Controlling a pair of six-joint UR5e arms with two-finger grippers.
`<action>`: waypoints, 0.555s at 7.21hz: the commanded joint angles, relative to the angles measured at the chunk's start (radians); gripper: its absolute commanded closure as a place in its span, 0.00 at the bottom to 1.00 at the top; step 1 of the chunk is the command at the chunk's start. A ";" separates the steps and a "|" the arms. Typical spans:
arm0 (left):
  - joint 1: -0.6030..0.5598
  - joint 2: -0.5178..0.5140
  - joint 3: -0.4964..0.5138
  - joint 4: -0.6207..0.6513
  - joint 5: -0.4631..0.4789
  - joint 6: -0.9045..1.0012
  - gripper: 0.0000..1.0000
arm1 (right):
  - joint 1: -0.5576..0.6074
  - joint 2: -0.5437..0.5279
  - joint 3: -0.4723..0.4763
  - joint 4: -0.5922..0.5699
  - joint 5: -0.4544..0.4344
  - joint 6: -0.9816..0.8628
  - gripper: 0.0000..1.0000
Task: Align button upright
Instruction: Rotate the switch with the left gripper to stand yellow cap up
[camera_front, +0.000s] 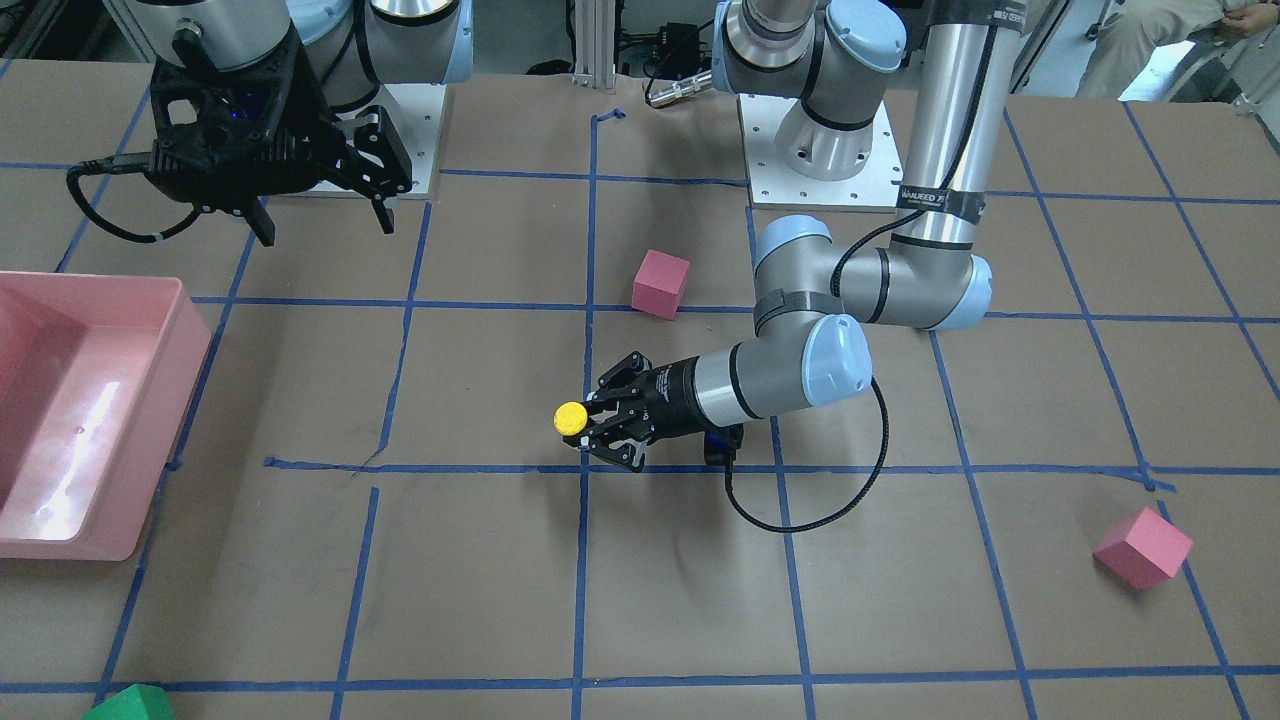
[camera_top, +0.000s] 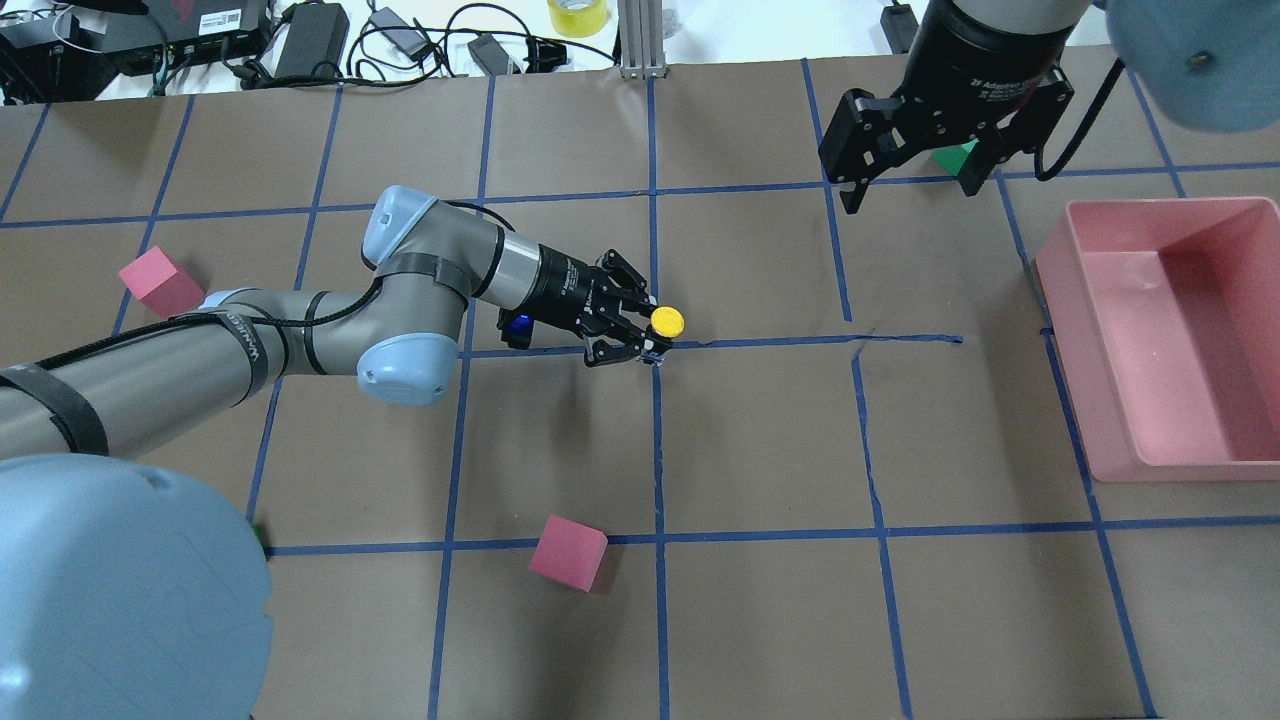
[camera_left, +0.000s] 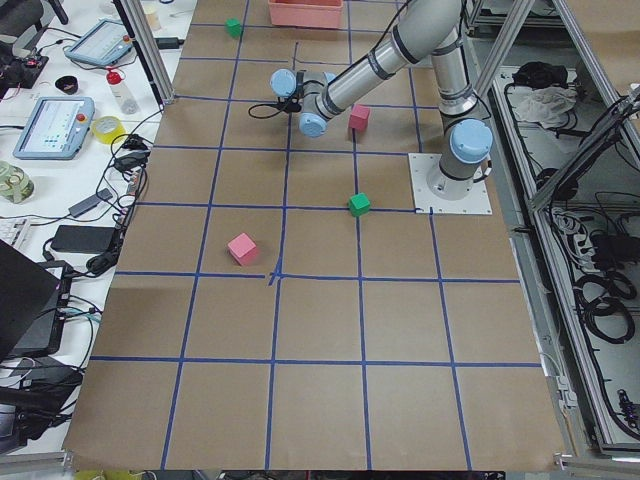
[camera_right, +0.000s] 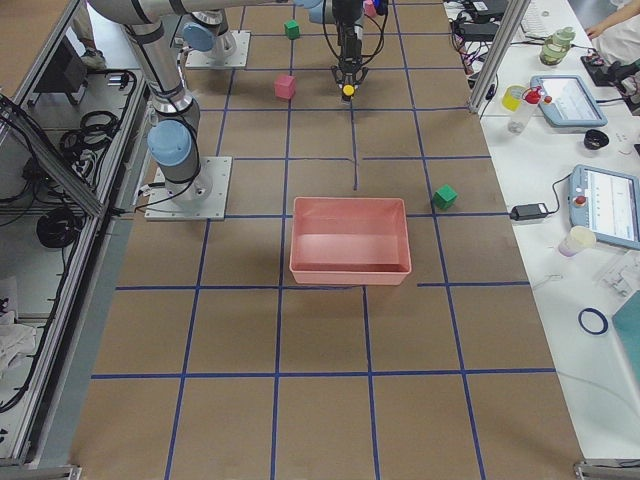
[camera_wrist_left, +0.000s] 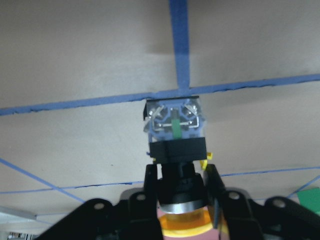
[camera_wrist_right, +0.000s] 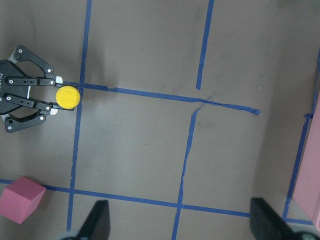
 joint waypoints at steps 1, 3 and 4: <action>0.000 -0.033 -0.006 0.014 -0.017 0.025 1.00 | 0.000 -0.001 0.001 -0.003 -0.002 -0.001 0.00; 0.000 -0.061 -0.006 0.012 -0.043 0.060 0.93 | 0.000 -0.004 0.001 -0.003 -0.003 -0.001 0.00; 0.000 -0.064 -0.007 0.011 -0.046 0.060 0.69 | 0.000 -0.002 0.001 -0.003 -0.003 -0.001 0.00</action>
